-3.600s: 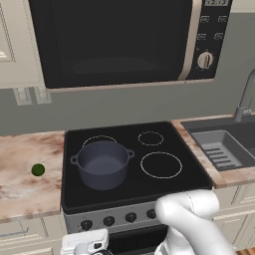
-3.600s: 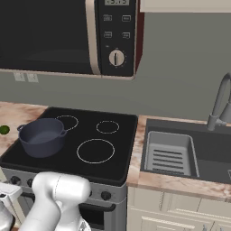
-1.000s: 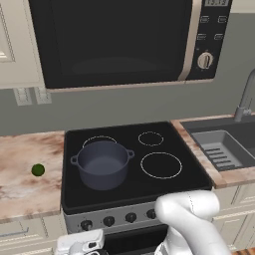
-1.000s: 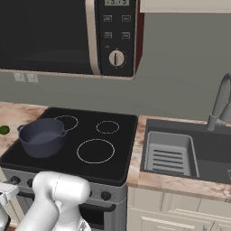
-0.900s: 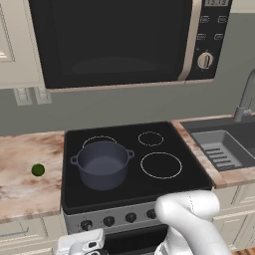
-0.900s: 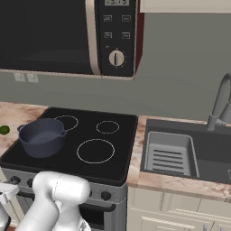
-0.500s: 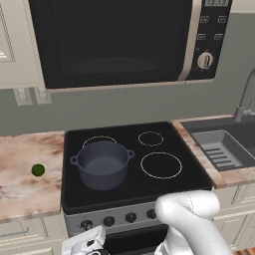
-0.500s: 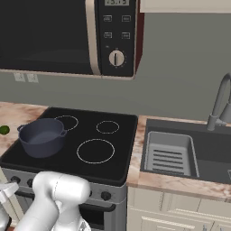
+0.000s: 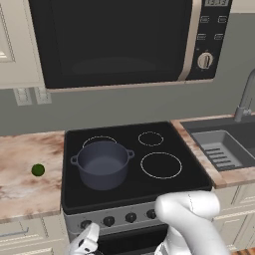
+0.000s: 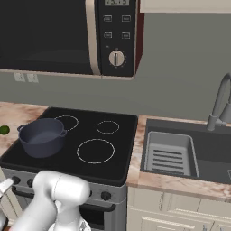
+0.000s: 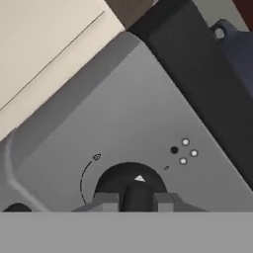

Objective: Turn on the burner for the pot on the stove. Wait thirty seconds for the pot to heat up. Then add the lime to the pot.

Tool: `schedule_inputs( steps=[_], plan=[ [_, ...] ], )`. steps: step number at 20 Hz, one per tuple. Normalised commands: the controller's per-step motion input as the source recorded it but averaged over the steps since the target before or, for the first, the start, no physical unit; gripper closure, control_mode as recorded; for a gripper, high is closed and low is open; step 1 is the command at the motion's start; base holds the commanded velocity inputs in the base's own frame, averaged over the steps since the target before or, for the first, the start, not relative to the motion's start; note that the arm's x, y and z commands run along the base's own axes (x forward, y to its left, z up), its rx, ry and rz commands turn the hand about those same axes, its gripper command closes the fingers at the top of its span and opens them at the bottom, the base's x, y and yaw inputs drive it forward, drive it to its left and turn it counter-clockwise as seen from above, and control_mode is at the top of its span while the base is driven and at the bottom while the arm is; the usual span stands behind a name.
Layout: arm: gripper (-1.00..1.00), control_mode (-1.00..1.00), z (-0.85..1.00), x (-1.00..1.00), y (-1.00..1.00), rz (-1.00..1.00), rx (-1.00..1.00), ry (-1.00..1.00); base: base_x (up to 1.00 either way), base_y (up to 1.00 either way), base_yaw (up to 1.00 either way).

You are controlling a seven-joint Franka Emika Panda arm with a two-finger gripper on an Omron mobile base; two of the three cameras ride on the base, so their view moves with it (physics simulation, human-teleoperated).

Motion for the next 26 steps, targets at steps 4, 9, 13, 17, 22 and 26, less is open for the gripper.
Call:
schedule_inputs(
  steps=[4,9,13,17,22,26],
  plan=[
    [1.0,-1.0,-0.21,0.0,0.15,0.0,-0.57,0.1,0.0,0.0,0.0],
    [1.0,-1.0,-0.07,0.0,0.04,0.0,-0.5,0.12,0.0,0.0,0.0],
    [1.0,-1.0,0.0,0.0,0.0,0.0,-0.38,0.15,0.0,0.0,0.0],
    [1.0,-1.0,0.0,0.0,0.0,0.0,-0.18,0.11,0.0,0.0,0.0],
    [1.0,-1.0,0.0,0.0,0.0,0.0,-0.09,0.05,0.0,0.0,0.0],
    [-1.0,-1.0,0.0,0.0,-0.11,-0.04,-0.01,0.04,0.0,0.0,0.0]
  ],
)
